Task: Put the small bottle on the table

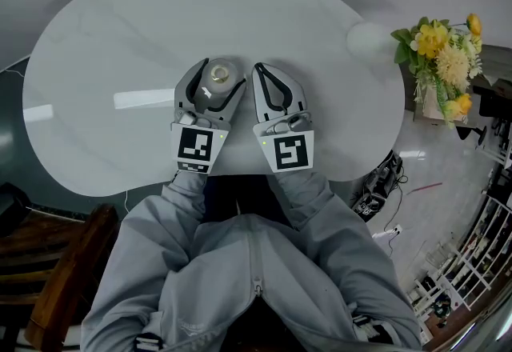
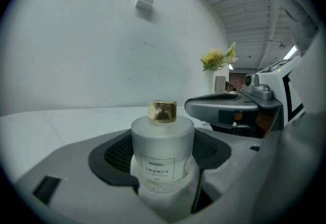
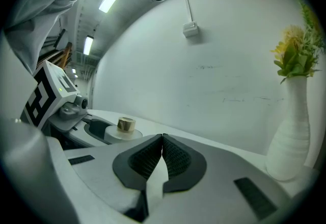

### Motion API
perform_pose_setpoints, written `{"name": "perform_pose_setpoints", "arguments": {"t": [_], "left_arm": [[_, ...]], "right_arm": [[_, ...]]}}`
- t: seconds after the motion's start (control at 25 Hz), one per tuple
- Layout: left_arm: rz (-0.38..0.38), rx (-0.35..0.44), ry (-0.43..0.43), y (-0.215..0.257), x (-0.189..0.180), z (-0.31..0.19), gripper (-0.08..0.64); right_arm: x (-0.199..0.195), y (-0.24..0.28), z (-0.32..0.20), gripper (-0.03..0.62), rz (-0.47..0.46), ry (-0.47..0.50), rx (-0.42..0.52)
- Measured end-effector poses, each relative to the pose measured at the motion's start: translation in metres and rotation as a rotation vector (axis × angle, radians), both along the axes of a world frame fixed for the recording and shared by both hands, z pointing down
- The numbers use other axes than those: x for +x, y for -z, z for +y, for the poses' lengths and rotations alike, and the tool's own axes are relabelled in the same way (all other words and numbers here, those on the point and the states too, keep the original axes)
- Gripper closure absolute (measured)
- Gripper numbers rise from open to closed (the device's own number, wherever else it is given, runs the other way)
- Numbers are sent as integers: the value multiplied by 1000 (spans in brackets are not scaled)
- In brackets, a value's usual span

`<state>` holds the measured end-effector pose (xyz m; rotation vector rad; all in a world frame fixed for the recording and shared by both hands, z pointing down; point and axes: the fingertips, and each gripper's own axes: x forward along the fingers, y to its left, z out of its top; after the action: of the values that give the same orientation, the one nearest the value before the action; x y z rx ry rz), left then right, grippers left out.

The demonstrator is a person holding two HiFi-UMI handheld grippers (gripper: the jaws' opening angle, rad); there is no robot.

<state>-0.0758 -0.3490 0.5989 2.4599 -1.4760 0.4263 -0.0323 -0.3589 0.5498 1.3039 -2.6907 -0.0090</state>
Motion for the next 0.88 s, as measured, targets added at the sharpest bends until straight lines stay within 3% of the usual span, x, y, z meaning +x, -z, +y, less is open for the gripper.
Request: {"name": "perform_pose_setpoints", "arguments": {"t": [0.24,0.88], "left_arm": [[-54,-30,-14,-7,6,1,227],[-54,-56,-18,2,4,16,216]], "right_arm": [[-3,-4,0,566,13,17,-7],[-2,4,16,566,38,36,-45]]}}
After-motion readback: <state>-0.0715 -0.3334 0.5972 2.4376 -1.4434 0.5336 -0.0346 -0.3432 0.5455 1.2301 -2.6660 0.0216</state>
